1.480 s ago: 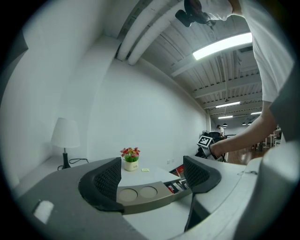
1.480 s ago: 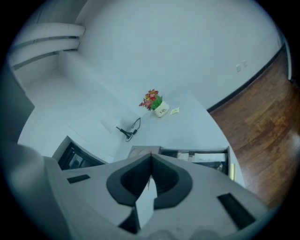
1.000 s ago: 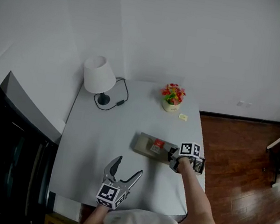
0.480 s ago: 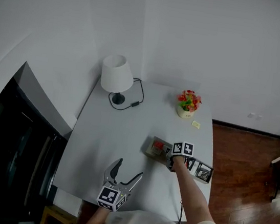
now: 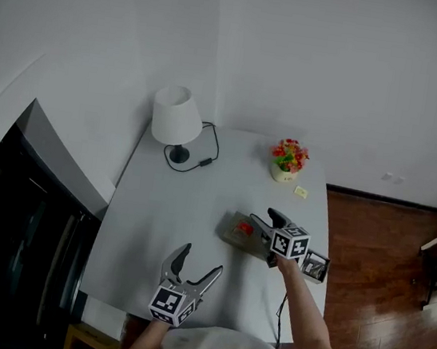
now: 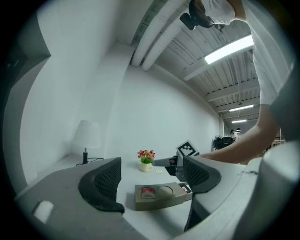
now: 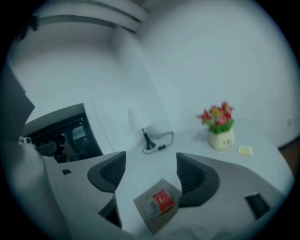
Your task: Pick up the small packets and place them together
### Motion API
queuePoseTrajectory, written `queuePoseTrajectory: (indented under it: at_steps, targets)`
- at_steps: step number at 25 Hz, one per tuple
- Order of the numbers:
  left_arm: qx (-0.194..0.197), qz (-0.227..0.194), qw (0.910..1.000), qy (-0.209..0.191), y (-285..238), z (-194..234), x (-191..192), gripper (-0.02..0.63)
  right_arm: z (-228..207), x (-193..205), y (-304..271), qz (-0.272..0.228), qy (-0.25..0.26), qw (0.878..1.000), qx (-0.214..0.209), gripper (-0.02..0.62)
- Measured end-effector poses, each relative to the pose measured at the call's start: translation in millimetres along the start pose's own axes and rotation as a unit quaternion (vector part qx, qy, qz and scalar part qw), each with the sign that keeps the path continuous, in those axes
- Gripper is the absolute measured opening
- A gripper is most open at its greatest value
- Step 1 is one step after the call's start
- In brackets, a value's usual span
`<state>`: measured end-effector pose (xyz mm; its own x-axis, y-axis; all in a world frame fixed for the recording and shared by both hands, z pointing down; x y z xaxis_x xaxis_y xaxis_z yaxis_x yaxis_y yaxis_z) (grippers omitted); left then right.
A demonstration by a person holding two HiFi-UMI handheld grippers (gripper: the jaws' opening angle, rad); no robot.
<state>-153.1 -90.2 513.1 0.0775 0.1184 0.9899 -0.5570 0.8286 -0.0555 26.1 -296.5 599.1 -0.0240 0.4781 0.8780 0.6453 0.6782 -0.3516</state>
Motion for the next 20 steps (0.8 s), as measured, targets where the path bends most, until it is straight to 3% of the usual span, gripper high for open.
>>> queuePoseTrajectory:
  at_steps: [2, 4, 6, 7, 8, 10, 12, 14, 17, 20]
  targets:
    - [0.000, -0.005, 1.0000, -0.005, -4.6, 3.3, -5.2, 0.399, 23.5, -30.1, 36.8, -0.071, 0.056, 0.995, -0.031, 0.348]
    - [0.001, -0.011, 0.9999, -0.010, -8.2, 5.4, -11.0, 0.399, 39.6, -47.1, 77.2, -0.115, 0.099, 0.988, -0.036, 0.348]
    - [0.004, -0.013, 0.9998, -0.015, -9.5, 5.9, -16.0, 0.399, 46.4, -53.9, 117.1, -0.148, 0.129, 0.980, 0.006, 0.348]
    - [0.004, -0.013, 0.9997, -0.019, -9.6, 5.9, -18.7, 0.399, 47.0, -52.7, 134.9, -0.157, 0.139, 0.977, 0.039, 0.397]
    - [0.005, -0.014, 0.9996, -0.024, -9.5, 5.6, -21.9, 0.399, 47.8, -48.4, 150.6, -0.162, 0.148, 0.973, 0.071, 0.486]
    - [0.008, -0.017, 0.9991, -0.037, -10.4, 3.6, -27.8, 0.399, 53.7, -35.7, 178.5, -0.171, 0.165, 0.965, 0.113, 0.486]
    - [0.013, -0.021, 0.9984, -0.051, -12.5, -0.1, -31.7, 0.401, 58.9, -22.1, 203.5, -0.188, 0.168, 0.956, 0.148, 0.485]
    - [0.012, -0.024, 0.9978, -0.061, -13.5, -3.1, -32.7, 0.414, 60.6, -6.0, 223.4, -0.205, 0.140, 0.954, 0.170, 0.483]
    - [0.009, -0.017, 0.9983, -0.054, -16.7, -7.3, -26.7, 0.422, 60.0, 15.1, 242.4, -0.208, 0.108, 0.956, 0.177, 0.450]
    - [0.027, 0.005, 0.9984, -0.049, -21.3, -15.2, -13.9, 0.397, 61.1, 26.8, 249.6, -0.193, 0.119, 0.958, 0.174, 0.449]
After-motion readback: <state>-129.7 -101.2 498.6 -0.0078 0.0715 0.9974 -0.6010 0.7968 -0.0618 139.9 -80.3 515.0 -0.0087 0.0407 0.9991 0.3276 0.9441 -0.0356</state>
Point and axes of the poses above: the fingertips, and each gripper's own axes: y backward along the fingers, z to its left, x out of its underside, the point moved 4 cm from there along y, backward along the fingers, and after that the axes turned 6 degrees about x, right-handed, at the moved point
